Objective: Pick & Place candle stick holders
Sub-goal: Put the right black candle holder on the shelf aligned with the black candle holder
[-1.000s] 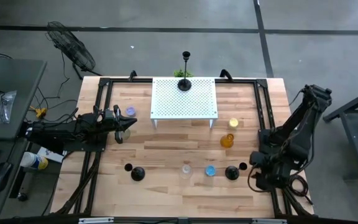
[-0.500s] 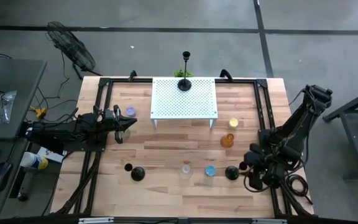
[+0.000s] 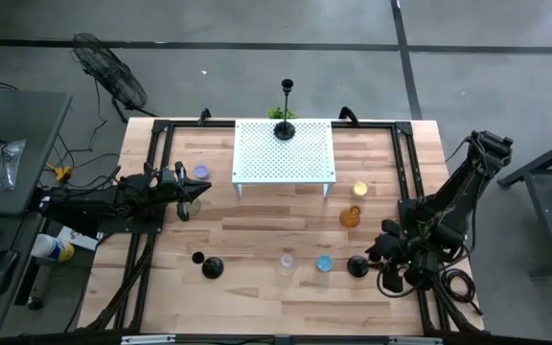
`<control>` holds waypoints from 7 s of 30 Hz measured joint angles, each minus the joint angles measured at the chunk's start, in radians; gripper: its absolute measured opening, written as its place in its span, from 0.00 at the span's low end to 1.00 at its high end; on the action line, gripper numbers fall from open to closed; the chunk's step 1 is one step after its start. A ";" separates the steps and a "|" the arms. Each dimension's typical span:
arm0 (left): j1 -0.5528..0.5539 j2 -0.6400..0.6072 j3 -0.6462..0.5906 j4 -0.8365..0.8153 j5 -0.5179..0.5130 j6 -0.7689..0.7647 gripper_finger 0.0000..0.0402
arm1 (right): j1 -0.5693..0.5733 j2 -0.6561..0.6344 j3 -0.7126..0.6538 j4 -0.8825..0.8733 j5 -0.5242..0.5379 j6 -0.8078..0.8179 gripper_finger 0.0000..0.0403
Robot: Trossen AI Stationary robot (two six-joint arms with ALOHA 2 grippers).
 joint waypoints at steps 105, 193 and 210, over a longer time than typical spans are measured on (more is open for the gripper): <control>0.000 0.000 0.000 0.000 0.000 0.000 0.01 | -1.294 0.326 0.939 -0.054 -0.238 -0.864 0.03; 0.000 0.000 0.000 0.000 0.000 0.000 0.01 | -1.460 0.600 1.165 -0.360 -0.342 -0.827 0.03; 0.000 0.000 0.000 0.000 0.000 0.000 0.01 | -1.460 0.600 1.139 -0.315 -0.342 -0.865 0.03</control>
